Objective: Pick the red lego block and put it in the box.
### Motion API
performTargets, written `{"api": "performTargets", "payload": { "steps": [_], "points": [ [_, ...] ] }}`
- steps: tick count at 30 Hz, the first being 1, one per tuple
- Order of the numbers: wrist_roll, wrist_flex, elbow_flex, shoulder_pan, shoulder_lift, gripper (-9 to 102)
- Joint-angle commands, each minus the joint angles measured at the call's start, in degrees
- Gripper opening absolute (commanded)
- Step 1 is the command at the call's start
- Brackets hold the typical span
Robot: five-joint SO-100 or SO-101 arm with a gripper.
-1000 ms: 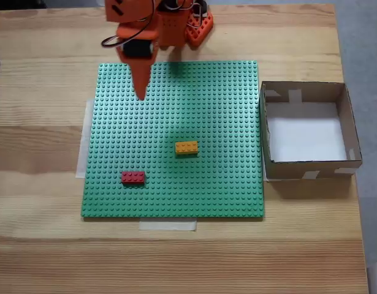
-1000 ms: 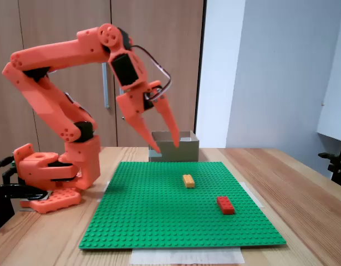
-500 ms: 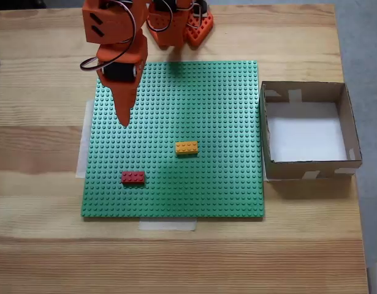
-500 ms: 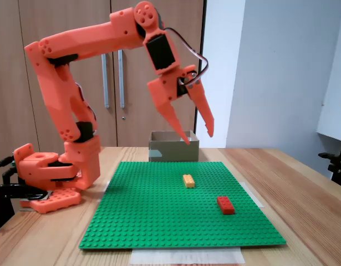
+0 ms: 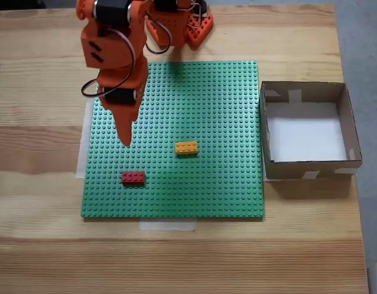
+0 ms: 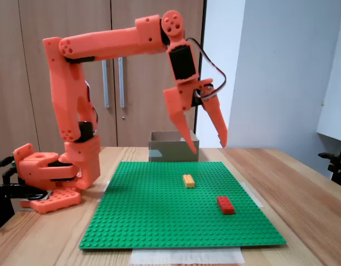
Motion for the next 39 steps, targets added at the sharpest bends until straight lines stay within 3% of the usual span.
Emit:
{"api": "performTargets", "payload": {
  "steps": [1, 6, 19, 39],
  "points": [
    [1.0, -1.8, -1.4, 0.4, -0.5, 30],
    [1.2, -8.8, 4.6, 0.1, -1.1, 38],
    [-3.2, -9.1, 1.1, 1.2, -5.2, 29],
    [-4.1, -17.7, 4.4, 0.9, -9.3, 22]
  ]
}}
